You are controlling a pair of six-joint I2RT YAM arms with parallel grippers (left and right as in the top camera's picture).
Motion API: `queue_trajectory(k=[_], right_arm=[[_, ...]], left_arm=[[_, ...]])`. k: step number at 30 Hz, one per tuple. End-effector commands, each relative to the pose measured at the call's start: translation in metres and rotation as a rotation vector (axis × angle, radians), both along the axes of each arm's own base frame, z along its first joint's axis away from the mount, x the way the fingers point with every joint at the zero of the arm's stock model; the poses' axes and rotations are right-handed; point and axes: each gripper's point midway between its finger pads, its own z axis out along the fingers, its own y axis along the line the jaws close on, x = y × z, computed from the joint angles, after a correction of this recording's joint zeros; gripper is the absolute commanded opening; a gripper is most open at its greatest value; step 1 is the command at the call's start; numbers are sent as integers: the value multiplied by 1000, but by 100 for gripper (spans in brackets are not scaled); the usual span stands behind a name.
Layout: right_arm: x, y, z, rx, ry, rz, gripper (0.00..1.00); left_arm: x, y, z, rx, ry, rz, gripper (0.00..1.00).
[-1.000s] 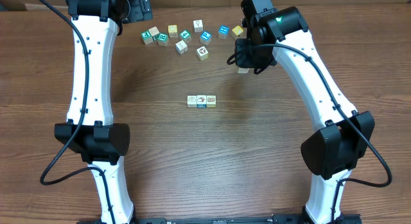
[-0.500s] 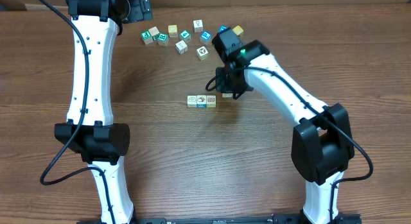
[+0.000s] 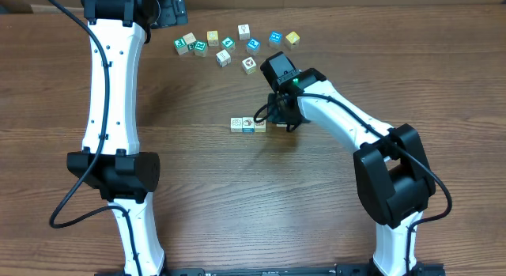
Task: Form a horizontal line
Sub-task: 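Lower the L block to the right of the pineapple block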
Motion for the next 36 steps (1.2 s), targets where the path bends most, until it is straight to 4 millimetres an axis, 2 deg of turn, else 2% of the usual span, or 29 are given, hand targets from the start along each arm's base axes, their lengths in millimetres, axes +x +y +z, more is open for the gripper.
queue_trajectory(k=[1, 18, 29, 36], right_arm=[[0, -1, 0, -3, -6, -13, 17], [-3, 1, -3, 17, 13, -36, 17], [-5, 0, -11, 9, 26, -36, 17], [-10, -2, -23, 11, 35, -35, 18]], left_arm=[[0, -3, 4, 11, -8, -12, 100], [0, -3, 4, 11, -8, -12, 100], [0, -3, 4, 11, -9, -12, 100], [0, -3, 4, 11, -9, -12, 100]])
